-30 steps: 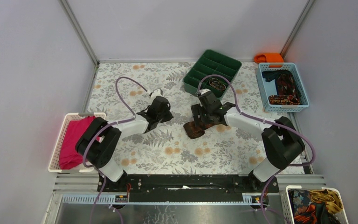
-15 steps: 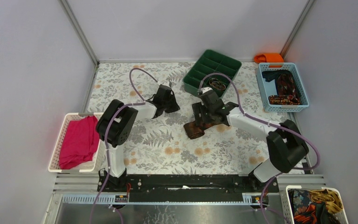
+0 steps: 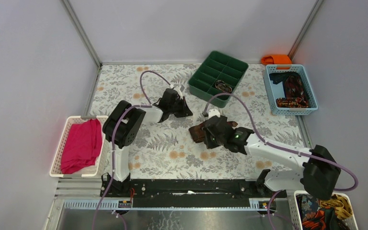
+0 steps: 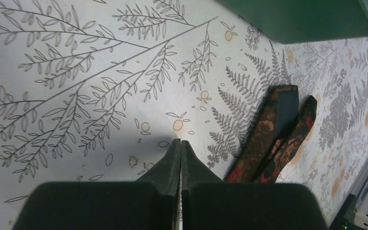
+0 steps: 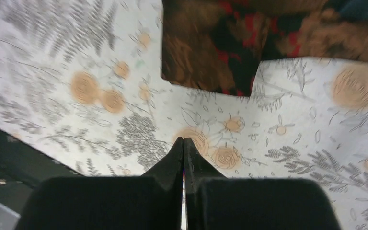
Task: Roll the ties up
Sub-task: Roll the tie at the center of the board.
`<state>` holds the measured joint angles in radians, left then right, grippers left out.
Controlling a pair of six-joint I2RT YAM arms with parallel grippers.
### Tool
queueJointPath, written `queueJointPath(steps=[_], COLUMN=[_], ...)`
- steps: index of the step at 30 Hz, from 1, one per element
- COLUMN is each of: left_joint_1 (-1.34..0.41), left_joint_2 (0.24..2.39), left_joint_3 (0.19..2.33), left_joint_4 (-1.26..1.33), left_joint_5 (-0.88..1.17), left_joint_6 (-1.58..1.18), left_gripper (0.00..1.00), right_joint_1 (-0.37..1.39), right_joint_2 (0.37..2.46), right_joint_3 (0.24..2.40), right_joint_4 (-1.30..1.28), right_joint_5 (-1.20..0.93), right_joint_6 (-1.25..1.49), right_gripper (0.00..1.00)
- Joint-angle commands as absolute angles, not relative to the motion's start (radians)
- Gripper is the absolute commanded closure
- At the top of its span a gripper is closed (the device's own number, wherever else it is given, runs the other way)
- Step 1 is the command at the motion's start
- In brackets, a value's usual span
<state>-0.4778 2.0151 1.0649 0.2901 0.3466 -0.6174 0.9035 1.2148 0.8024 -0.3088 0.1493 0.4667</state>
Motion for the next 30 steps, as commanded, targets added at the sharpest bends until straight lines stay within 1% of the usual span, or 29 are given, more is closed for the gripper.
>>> queueJointPath(steps=[1, 9, 15, 25, 30], left_joint_1=[-0.498, -0.552, -0.561, -0.560, -0.560], left_joint_2=[2.037, 2.005, 1.991, 2.002, 2.011], left_joint_3=[1.010, 0.915, 0.868, 0.883, 0.885], left_joint_4=[0.285, 0.305, 0.311, 0.261, 0.254], left_joint_5=[0.388, 0.288, 0.253, 0.212, 0.215], left_joint_6=[-0.583, -0.619, -0.630, -0.618, -0.619], left_gripper=[1.00, 1.00, 1.00, 1.00, 1.00], right_joint_1=[0.951, 0.954, 0.954, 0.953, 0.953], right_joint_2=[1.286, 1.417, 1.520, 1.652, 1.684], right_joint_3=[0.741, 0.721, 0.730, 0.733, 0.731], right_joint_4=[-0.261, -0.161, -0.104, -0.011, 0.083], right_joint_5=[0.208, 0.278, 0.311, 0.404, 0.430], right_joint_6=[0.560, 0.559, 0.570, 0.632, 0.635], right_gripper=[1.00, 1.00, 1.00, 1.00, 1.00])
